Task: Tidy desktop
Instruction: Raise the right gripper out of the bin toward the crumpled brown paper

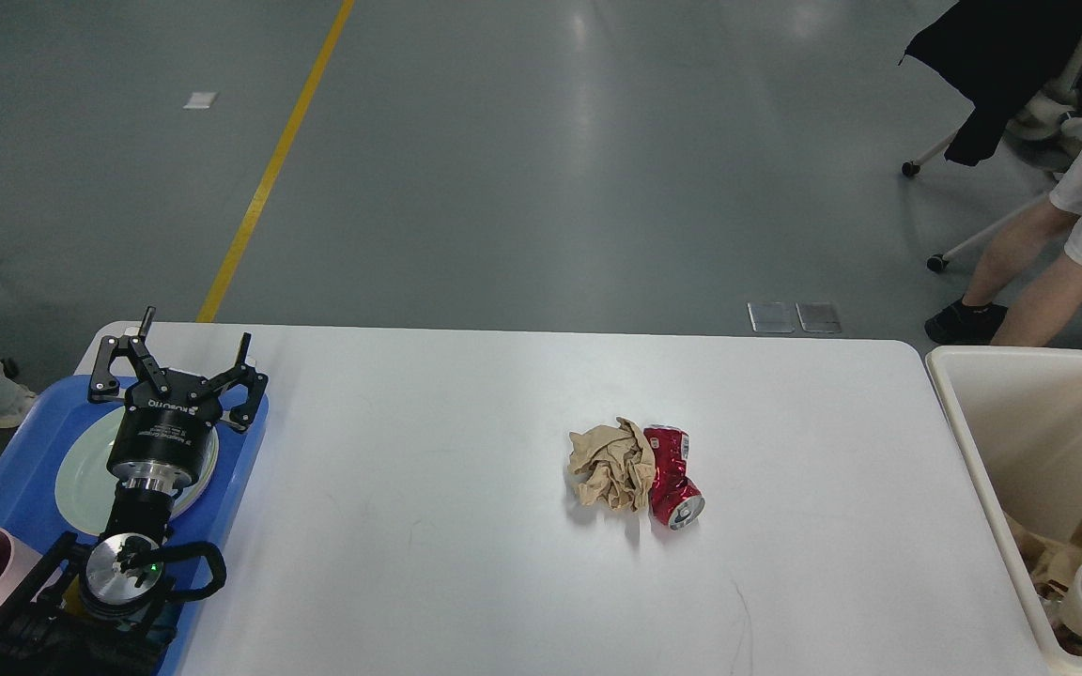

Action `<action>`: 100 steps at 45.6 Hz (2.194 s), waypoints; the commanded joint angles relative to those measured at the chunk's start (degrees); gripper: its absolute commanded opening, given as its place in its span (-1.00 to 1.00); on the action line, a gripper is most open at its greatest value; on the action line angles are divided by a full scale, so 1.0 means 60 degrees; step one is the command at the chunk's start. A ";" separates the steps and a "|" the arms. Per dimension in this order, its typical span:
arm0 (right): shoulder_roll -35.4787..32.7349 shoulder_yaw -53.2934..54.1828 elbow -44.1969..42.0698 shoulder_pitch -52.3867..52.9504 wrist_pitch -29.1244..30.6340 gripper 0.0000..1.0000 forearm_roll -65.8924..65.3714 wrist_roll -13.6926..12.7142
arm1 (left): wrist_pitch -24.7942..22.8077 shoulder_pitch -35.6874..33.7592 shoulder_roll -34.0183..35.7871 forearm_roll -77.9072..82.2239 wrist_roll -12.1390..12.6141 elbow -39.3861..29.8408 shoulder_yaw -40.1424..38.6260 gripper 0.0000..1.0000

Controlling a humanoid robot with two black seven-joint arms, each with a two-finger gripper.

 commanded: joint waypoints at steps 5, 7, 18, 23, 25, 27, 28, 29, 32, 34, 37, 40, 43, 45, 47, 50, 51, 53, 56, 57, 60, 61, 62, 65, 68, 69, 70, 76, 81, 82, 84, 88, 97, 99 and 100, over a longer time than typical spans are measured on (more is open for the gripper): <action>0.0146 0.0003 0.0042 -0.0198 -0.1330 1.00 0.0000 0.0071 | 0.0009 -0.0010 0.0000 0.0004 -0.0001 0.0000 0.0000 0.93; 0.0161 -0.0012 0.0042 -0.0213 -0.1345 1.00 0.0000 0.0071 | -0.0005 0.0004 0.0000 0.0004 -0.0001 0.0000 0.0000 0.93; 0.0088 0.0003 0.0057 -0.0125 -0.1404 1.00 0.0014 0.0085 | -0.0005 0.0004 0.0000 0.0004 -0.0001 0.0000 0.0000 0.93; 0.0044 0.0018 0.0188 -0.0023 -0.1331 1.00 0.0014 0.0086 | -0.0005 -0.0010 0.0000 -0.0011 -0.0001 0.0000 0.0000 0.93; -0.0058 0.0018 0.0363 0.0138 -0.1286 1.00 0.0014 0.0071 | -0.0005 -0.0010 0.0000 0.0004 -0.0001 0.0000 0.0000 0.93; -0.0219 0.0018 0.0583 0.0343 -0.1272 1.00 0.0000 0.0042 | -0.0005 0.0004 0.0000 -0.0011 -0.0001 0.0000 0.0000 0.93; -0.0350 0.0018 0.0700 0.0431 -0.1257 1.00 -0.0015 0.0013 | 0.0009 0.0004 0.0000 0.0004 -0.0001 0.0000 0.0000 0.93; -0.0511 0.0018 0.0846 0.0519 -0.1228 1.00 -0.0015 0.0012 | -0.0005 -0.0010 0.0000 -0.0011 -0.0001 0.0000 0.0000 0.93; -0.1082 0.0003 0.1373 0.0826 -0.1023 1.00 -0.0030 0.0012 | 0.0009 0.0004 0.0000 0.0004 -0.0001 0.0000 0.0000 0.93; -0.1434 0.0003 0.1754 0.1119 -0.0833 1.00 -0.0059 0.0012 | -0.0005 0.0004 0.0000 0.0004 -0.0001 0.0000 0.0015 0.93; -0.2005 -0.0011 0.2471 0.1675 -0.0540 1.00 -0.0147 -0.0002 | -0.0005 0.0004 0.0000 0.0004 -0.0001 0.0000 0.0000 0.93; -0.2635 -0.0099 0.3350 0.2378 -0.0320 1.00 -0.0191 -0.0002 | -0.0005 -0.0010 0.0000 0.0004 -0.0001 0.0000 0.0000 0.93; -0.3206 -0.0216 0.4185 0.3081 -0.0203 1.00 -0.0365 -0.0017 | -0.0005 0.0004 0.0000 0.0004 -0.0001 0.0000 0.0000 0.93; -0.3529 -0.0377 0.4742 0.3579 -0.0086 1.00 -0.0701 -0.0031 | -0.0005 -0.0010 0.0000 0.0004 -0.0001 0.0000 0.0000 0.93; -0.3895 -0.0553 0.5327 0.4237 0.0075 1.00 -0.1082 -0.0090 | -0.0005 0.0004 0.0000 0.0004 -0.0001 0.0000 0.0000 0.93; -0.4349 -0.0962 0.6235 0.5335 0.0412 1.00 -0.1610 -0.0265 | -0.0005 -0.0010 0.0000 0.0004 -0.0001 0.0000 0.0000 0.93; -0.4452 -0.1152 0.6572 0.5702 0.0558 1.00 -0.1757 -0.0338 | -0.0005 0.0004 0.0000 0.0004 -0.0001 0.0000 0.0000 0.93; -0.4599 -0.1620 0.7231 0.6478 0.0865 1.00 -0.1991 -0.0558 | -0.0005 -0.0010 0.0000 0.0004 -0.0001 0.0000 0.0015 0.93; -0.4644 -0.2586 0.8140 0.7854 0.1290 1.00 -0.2182 -0.0880 | -0.0005 0.0004 0.0000 0.0004 -0.0001 0.0000 0.0015 0.93; -0.4600 -0.3155 0.8520 0.8511 0.1495 1.00 -0.2226 -0.0983 | -0.0005 -0.0010 0.0000 0.0004 -0.0001 0.0000 0.0015 0.93; -0.4395 -0.4256 0.9327 0.9948 0.2022 1.00 -0.2241 -0.1057 | -0.0005 0.0004 0.0000 0.0004 -0.0001 0.0000 0.0000 0.93; -0.4293 -0.4521 0.9547 1.0388 0.2227 1.00 -0.2227 -0.1071 | -0.0005 -0.0010 0.0000 0.0004 -0.0001 0.0000 0.0000 0.93; -0.4162 -0.4755 0.9738 1.0799 0.2447 1.00 -0.2227 -0.1072 | -0.0005 -0.0010 0.0000 0.0004 -0.0001 0.0000 0.0000 0.93; -0.3562 -0.5254 0.9988 1.1679 0.3295 1.00 -0.2183 -0.1101 | -0.0005 -0.0010 0.0000 0.0004 -0.0001 0.0000 0.0000 0.93; -0.2845 -0.5636 1.0047 1.2164 0.4510 1.00 -0.2154 -0.1145 | -0.0005 0.0004 0.0000 0.0004 -0.0001 0.0000 0.0015 0.93; -0.2625 -0.5738 1.0033 1.2310 0.4949 1.00 -0.2139 -0.1145 | -0.0005 0.0004 0.0000 0.0004 -0.0001 0.0000 0.0015 0.93; -0.2405 -0.5783 1.0047 1.2500 0.5360 1.00 -0.2139 -0.1145 | -0.0005 -0.0010 0.0000 0.0004 -0.0001 0.0000 0.0015 0.93; -0.1481 -0.5842 1.1215 1.4140 0.6930 1.00 -0.2110 -0.1159 | -0.0005 -0.0010 0.0000 0.0004 -0.0001 0.0000 0.0015 0.93; -0.0603 -0.5856 1.2871 1.5693 0.7093 1.00 -0.1906 -0.1174 | -0.0005 0.0004 0.0000 0.0004 -0.0001 0.0000 0.0015 0.93; -0.0470 -0.5856 1.3150 1.5942 0.7093 1.00 -0.1745 -0.1189 | -0.0005 0.0004 0.0000 -0.0011 -0.0001 0.0000 0.0015 0.93; -0.0309 -0.5871 1.3619 1.6396 0.7078 1.00 -0.1321 -0.1203 | 0.0009 0.0004 0.0000 -0.0011 -0.0001 0.0000 0.0000 0.93; 0.0320 -0.5973 1.4396 1.7319 0.6976 1.00 -0.0500 -0.1189 | 0.0009 0.0004 0.0000 -0.0011 -0.0001 0.0000 0.0000 0.93; 0.1684 -0.6120 1.5671 1.8888 0.5543 0.92 0.0834 -0.1174 | 0.0009 0.0004 0.0000 -0.0011 -0.0015 0.0000 0.0000 0.93; 0.1815 -0.6105 1.5803 1.9020 0.5146 0.95 0.0922 -0.1174 | 0.0009 0.0004 0.0014 -0.0011 -0.0001 0.0000 0.0000 0.93; 0.1961 -0.6091 1.5833 1.9050 0.4999 0.95 0.0937 -0.1174 | 0.0009 0.0004 0.0000 -0.0011 -0.0001 0.0000 0.0000 0.93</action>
